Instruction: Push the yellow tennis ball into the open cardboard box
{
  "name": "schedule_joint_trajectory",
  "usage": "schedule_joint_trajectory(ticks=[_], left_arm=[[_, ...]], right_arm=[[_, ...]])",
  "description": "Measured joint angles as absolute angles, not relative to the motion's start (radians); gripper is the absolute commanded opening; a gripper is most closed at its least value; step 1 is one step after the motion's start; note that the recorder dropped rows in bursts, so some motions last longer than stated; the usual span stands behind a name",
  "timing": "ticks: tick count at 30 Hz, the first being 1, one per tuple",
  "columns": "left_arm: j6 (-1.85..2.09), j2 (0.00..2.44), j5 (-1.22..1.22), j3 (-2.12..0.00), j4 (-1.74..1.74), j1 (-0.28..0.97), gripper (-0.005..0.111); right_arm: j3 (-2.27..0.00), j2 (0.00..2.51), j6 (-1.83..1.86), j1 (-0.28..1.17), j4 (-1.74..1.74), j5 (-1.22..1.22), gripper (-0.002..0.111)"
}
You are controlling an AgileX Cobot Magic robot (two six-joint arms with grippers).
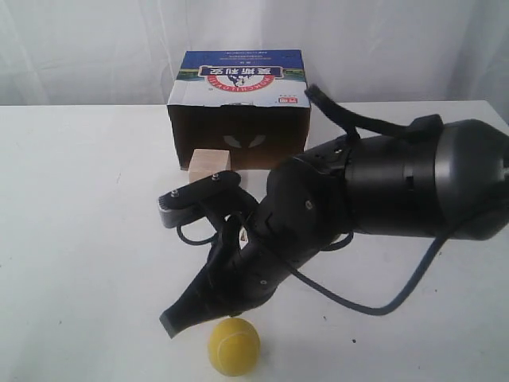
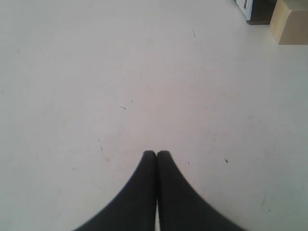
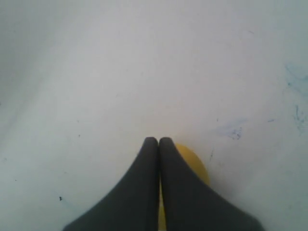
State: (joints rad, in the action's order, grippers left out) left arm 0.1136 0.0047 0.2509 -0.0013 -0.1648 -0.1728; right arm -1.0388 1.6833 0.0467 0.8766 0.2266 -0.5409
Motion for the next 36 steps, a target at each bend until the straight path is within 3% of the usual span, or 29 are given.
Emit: schedule_joint_trajectory(ticks=[13, 36], left_arm=[[0.114, 0.005, 0.251, -0.001, -0.165, -0.173, 0.0], [0.114, 0.005, 0.251, -0.001, -0.165, -0.173, 0.0]], right_arm=[[-1.095, 1.66, -0.045, 0.964, 0.257, -0.738, 0.0], [-1.103, 1.769, -0.152, 0.989, 0.133, -0.654, 0.0]])
